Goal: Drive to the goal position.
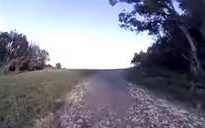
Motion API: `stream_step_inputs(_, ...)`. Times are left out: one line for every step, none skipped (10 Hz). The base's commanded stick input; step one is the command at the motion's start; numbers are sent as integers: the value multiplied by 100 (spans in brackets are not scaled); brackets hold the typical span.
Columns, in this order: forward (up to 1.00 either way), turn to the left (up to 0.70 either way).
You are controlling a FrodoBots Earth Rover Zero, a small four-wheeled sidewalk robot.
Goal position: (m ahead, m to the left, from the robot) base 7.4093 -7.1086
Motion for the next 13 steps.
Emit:
stream_step_inputs(50, 0)
stream_step_inputs(50, 0)
stream_step_inputs(50, 0)
stream_step_inputs(50, 0)
stream_step_inputs(50, 0)
stream_step_inputs(50, 0)
stream_step_inputs(50, 0)
stream_step_inputs(50, 0)
stream_step_inputs(50, 0)
stream_step_inputs(50, 0)
stream_step_inputs(50, 0)
stream_step_inputs(50, 0)
stream_step_inputs(50, 0)
